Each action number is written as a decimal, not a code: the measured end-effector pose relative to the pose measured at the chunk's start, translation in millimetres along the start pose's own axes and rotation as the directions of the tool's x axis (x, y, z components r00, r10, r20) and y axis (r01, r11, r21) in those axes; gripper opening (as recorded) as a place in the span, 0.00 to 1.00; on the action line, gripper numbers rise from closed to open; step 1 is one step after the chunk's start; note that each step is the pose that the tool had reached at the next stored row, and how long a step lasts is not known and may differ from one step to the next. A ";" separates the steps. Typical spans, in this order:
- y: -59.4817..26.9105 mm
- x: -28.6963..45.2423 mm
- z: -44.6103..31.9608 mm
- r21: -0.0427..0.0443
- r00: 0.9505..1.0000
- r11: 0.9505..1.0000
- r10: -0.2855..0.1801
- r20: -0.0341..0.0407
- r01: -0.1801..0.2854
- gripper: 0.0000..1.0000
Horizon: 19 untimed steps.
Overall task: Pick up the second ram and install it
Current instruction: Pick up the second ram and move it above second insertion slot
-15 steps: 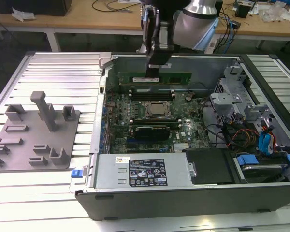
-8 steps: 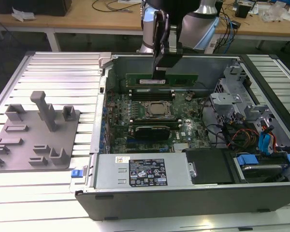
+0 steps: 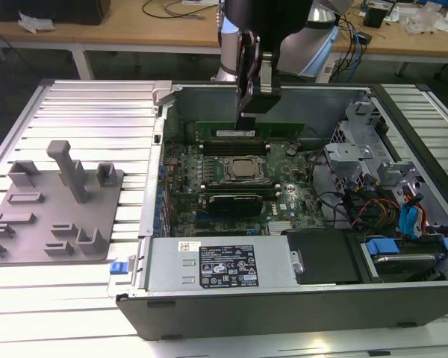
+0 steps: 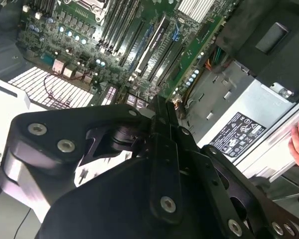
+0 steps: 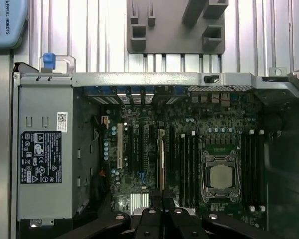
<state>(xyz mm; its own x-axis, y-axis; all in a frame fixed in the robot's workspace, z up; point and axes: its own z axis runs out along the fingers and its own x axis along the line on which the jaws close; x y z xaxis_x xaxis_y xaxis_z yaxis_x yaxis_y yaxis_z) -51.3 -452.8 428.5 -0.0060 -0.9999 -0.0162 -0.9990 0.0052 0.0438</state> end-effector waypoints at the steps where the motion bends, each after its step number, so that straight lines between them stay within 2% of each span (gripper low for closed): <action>1: -0.4 0.0 1.2 0.000 1.000 1.000 0.000 0.000 0.000 0.09; 7: -1.9 0.1 7.8 -0.001 1.000 1.000 0.000 0.002 0.000 0.09; 12: -3.2 0.3 18.0 -0.001 1.000 1.000 0.000 0.005 0.000 0.09; 19: -4.2 -2.8 27.0 -0.001 1.000 1.000 -0.001 0.026 0.001 0.09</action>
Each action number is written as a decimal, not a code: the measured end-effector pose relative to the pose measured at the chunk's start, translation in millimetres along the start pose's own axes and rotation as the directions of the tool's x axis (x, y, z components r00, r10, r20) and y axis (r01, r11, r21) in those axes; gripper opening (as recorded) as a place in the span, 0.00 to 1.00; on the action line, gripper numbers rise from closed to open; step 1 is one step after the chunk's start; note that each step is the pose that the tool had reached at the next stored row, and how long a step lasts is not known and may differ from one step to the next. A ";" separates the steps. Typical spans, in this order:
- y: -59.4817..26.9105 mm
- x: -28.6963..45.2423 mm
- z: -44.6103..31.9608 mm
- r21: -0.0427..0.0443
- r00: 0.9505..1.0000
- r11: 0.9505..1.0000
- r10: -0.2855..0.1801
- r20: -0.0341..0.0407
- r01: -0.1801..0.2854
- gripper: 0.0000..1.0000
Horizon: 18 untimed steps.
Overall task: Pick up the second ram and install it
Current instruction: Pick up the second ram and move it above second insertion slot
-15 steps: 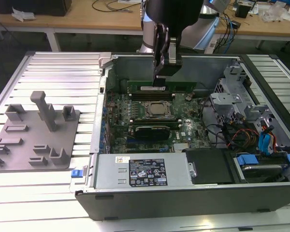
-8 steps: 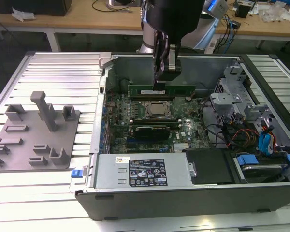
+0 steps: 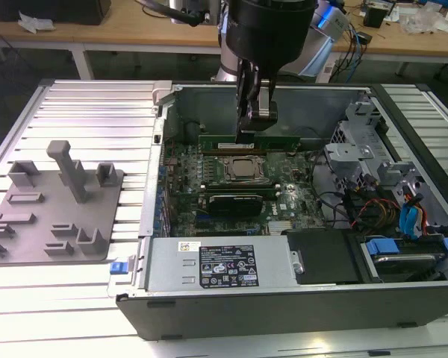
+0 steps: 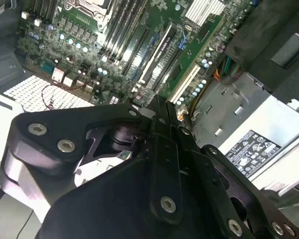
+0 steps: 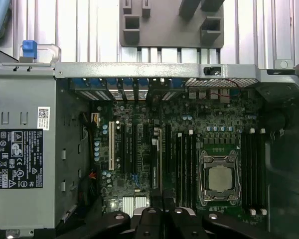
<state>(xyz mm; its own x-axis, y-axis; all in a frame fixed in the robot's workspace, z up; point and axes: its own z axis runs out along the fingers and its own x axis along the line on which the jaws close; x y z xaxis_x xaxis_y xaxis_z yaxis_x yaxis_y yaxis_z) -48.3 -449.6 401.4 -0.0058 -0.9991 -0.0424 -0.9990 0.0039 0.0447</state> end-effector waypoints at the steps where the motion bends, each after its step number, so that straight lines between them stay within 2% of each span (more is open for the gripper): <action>1: 0.0 -1.2 1.4 0.000 1.000 1.000 0.000 0.004 0.000 0.09; 5: -0.3 -8.9 7.5 0.000 1.000 1.000 -0.001 0.018 0.001 0.09; 10: -0.5 -21.1 13.3 0.000 1.000 1.000 -0.001 0.029 0.001 0.09; 13: -0.7 -35.7 19.1 0.000 0.999 1.000 -0.002 0.041 0.002 0.09; 14: -0.8 -38.5 22.2 0.000 0.999 1.000 -0.002 0.044 0.002 0.09; 15: -1.1 -39.9 26.6 0.000 0.999 1.000 -0.002 0.045 0.002 0.09; 18: -1.4 -41.9 32.9 0.000 0.999 1.000 -0.002 0.046 0.002 0.09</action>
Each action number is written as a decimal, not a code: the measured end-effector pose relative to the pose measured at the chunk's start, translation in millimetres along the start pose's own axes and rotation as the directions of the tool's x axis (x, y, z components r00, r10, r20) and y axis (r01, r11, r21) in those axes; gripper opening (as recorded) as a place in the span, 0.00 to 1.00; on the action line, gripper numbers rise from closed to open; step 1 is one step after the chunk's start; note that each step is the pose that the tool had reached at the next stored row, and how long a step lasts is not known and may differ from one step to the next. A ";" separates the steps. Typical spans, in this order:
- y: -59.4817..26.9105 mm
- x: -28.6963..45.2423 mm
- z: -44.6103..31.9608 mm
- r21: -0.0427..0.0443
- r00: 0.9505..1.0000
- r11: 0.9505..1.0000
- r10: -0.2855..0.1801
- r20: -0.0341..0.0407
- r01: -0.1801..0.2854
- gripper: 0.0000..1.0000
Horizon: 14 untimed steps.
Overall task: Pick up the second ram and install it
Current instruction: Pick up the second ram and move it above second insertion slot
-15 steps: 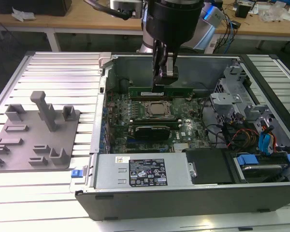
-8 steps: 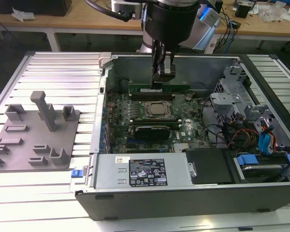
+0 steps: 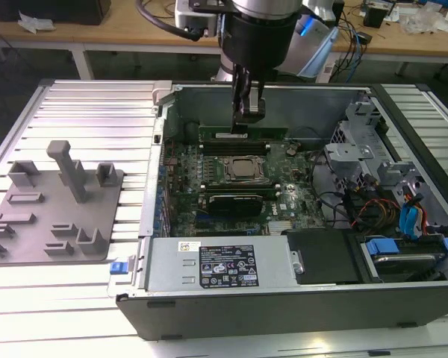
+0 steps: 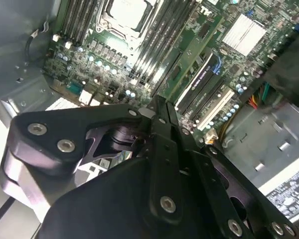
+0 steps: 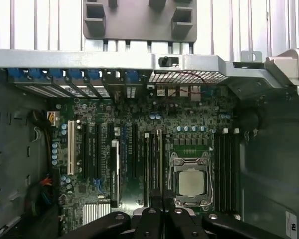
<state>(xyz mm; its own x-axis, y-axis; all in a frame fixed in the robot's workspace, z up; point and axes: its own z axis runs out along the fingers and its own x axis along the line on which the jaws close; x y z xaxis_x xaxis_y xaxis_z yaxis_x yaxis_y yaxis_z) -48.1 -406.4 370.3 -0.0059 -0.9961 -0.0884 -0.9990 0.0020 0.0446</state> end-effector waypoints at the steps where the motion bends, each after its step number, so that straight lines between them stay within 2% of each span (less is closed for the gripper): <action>1: -0.1 -0.5 2.0 0.000 1.000 1.000 0.000 0.000 0.000 0.09; 7: -1.4 -2.3 23.3 0.000 1.000 1.000 0.000 0.002 0.000 0.09; 9: -1.6 -2.5 27.1 0.000 1.000 1.000 0.000 0.002 0.000 0.09; 12: -2.3 -2.8 38.1 0.000 1.000 1.000 0.000 0.003 0.000 0.09; 14: -2.6 -2.9 42.8 0.000 1.000 1.000 0.000 0.003 0.000 0.09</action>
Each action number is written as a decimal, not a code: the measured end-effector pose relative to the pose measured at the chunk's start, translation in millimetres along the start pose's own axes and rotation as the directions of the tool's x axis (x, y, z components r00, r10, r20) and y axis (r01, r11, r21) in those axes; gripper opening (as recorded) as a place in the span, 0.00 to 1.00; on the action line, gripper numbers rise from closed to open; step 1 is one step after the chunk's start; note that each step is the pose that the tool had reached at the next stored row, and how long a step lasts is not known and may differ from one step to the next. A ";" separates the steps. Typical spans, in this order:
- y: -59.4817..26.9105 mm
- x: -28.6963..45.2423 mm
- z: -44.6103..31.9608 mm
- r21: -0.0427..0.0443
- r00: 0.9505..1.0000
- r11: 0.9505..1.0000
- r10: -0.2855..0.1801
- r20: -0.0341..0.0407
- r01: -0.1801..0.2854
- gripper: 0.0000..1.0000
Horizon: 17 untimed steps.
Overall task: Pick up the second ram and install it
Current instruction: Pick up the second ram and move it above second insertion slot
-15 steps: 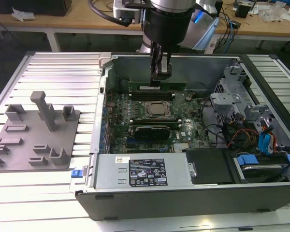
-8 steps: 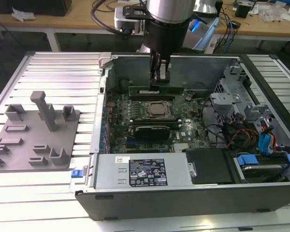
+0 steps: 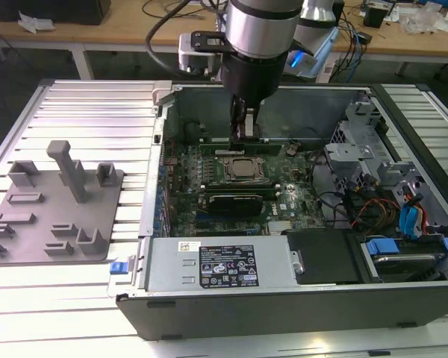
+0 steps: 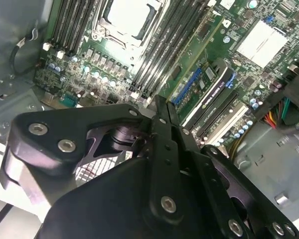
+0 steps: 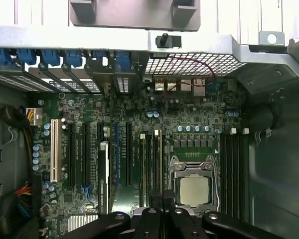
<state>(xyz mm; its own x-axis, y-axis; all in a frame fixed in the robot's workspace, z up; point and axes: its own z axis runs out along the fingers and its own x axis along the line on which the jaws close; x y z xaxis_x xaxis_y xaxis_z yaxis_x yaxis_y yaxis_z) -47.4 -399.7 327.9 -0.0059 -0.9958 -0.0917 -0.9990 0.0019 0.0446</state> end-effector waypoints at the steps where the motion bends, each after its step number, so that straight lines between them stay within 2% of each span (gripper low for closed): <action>1: -0.1 0.0 2.1 0.000 1.000 1.000 0.000 0.000 0.000 0.09; 9: -1.1 -0.2 19.1 0.000 1.000 1.000 0.000 0.003 0.000 0.09; 13: -1.9 0.1 32.4 0.000 1.000 1.000 0.000 0.007 0.000 0.09; 17: -5.0 0.5 37.6 0.000 1.000 1.000 0.000 0.008 0.000 0.09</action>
<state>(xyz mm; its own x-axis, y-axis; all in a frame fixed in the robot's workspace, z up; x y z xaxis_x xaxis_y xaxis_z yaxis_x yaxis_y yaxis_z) -44.1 -396.7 290.2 -0.0058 -0.9950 -0.0997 -0.9990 0.0014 0.0448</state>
